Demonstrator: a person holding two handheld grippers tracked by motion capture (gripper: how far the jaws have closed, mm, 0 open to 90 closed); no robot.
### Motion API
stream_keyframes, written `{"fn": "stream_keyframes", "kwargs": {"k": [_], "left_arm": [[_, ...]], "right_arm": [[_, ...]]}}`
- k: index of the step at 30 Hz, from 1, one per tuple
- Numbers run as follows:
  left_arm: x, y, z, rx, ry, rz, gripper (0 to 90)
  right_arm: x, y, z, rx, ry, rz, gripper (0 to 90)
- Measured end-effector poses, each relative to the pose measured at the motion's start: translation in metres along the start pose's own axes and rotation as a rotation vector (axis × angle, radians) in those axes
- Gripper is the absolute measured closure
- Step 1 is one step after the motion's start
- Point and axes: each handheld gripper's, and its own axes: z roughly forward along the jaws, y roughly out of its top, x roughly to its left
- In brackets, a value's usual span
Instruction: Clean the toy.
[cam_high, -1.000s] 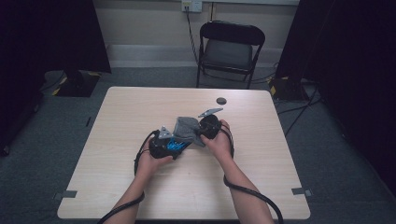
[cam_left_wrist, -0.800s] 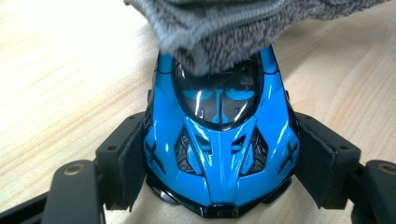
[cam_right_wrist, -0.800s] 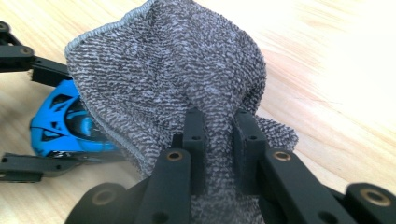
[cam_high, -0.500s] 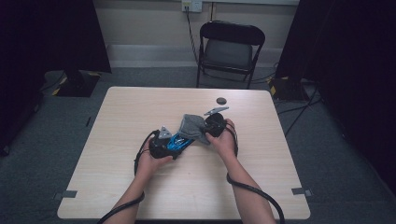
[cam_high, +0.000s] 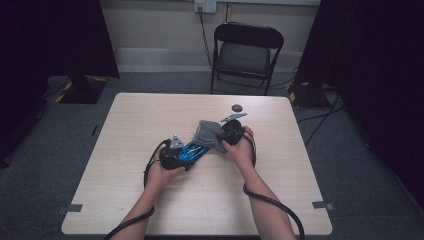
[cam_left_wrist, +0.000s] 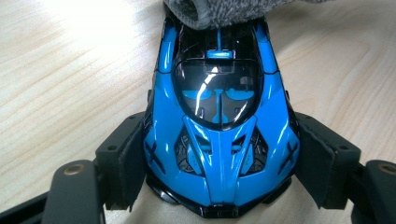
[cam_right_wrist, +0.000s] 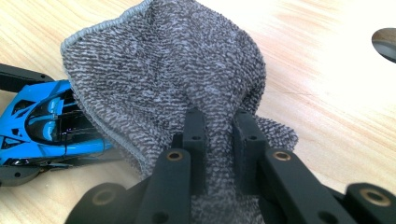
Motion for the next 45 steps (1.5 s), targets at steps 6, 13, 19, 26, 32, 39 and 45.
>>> {"fn": "stream_keyframes", "kwargs": {"k": [6,13,19,26,32,39,45], "left_arm": [[0.000,0.000,0.000,0.000,0.000,-0.001,25.8],[0.000,0.000,0.000,0.000,0.000,0.000,25.8],[0.000,0.000,0.000,0.000,0.000,0.000,25.8],[0.000,0.000,0.000,0.000,0.000,0.000,25.8],[0.000,0.000,0.000,0.000,0.000,0.000,25.8],[0.000,0.000,0.000,0.000,0.000,-0.001,25.8],[0.000,0.000,0.000,-0.001,0.001,-0.001,25.8]], "right_arm": [[-0.003,-0.001,0.000,-0.004,-0.007,0.005,78.1],[-0.009,-0.003,-0.002,-0.008,-0.021,0.020,78.0],[-0.016,-0.005,-0.004,-0.011,-0.036,0.034,78.1],[-0.023,-0.009,-0.008,-0.015,-0.052,0.048,78.1],[-0.030,-0.012,-0.013,-0.019,-0.065,0.056,78.1],[-0.034,-0.015,-0.015,-0.026,-0.070,0.066,78.2],[-0.036,-0.014,-0.019,-0.032,-0.076,0.065,78.3]]}}
